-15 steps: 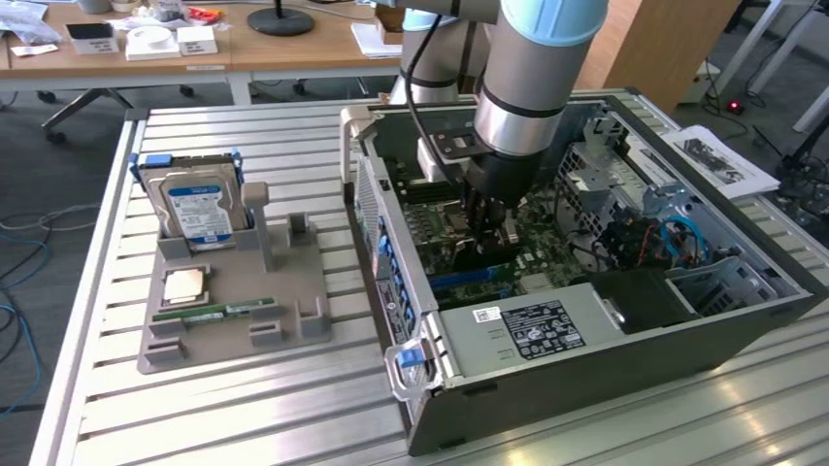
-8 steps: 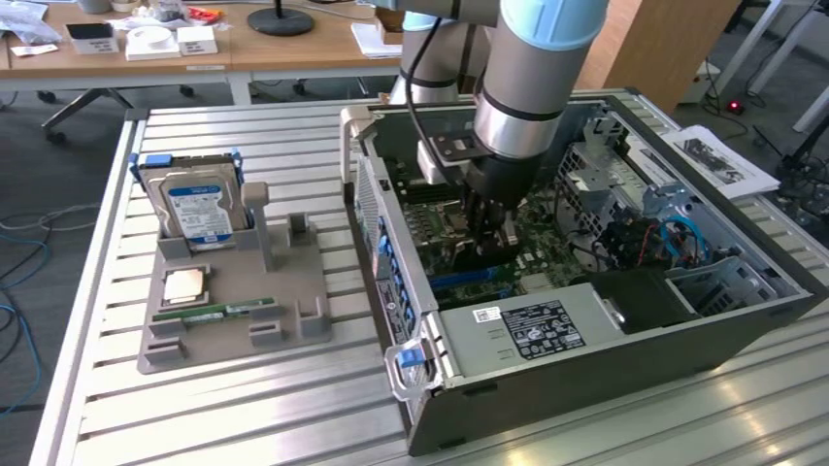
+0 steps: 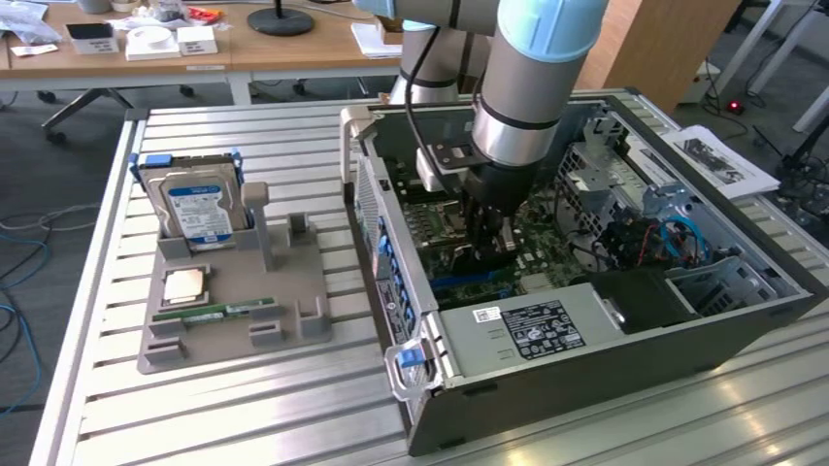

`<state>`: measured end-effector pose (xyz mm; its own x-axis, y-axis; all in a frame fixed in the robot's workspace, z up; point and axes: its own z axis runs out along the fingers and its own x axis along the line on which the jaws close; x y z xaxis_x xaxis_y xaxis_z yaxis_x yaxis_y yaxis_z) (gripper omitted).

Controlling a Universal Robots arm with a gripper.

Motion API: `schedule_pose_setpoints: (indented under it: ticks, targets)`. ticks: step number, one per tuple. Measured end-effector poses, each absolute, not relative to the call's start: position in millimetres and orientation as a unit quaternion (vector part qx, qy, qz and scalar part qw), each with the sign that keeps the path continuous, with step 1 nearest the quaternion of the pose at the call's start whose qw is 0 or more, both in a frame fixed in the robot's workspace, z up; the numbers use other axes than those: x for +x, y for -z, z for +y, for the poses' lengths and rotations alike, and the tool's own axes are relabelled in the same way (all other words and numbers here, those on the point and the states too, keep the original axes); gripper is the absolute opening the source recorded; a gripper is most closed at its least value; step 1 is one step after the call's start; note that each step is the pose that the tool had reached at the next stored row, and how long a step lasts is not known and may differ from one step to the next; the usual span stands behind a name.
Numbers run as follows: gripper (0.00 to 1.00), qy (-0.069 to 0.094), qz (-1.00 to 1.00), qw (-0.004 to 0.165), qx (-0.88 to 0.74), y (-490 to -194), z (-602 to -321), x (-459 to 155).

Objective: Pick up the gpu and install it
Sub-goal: 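Insert the gpu into the slot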

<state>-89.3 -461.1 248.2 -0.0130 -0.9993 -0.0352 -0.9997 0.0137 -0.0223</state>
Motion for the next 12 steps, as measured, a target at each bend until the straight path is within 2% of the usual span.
schedule_pose_setpoints:
  ticks: [12]
  targets:
    - [0.27, -0.004, 0.712, 0.020, -0.702, -248.1, -462.2, -89.5]
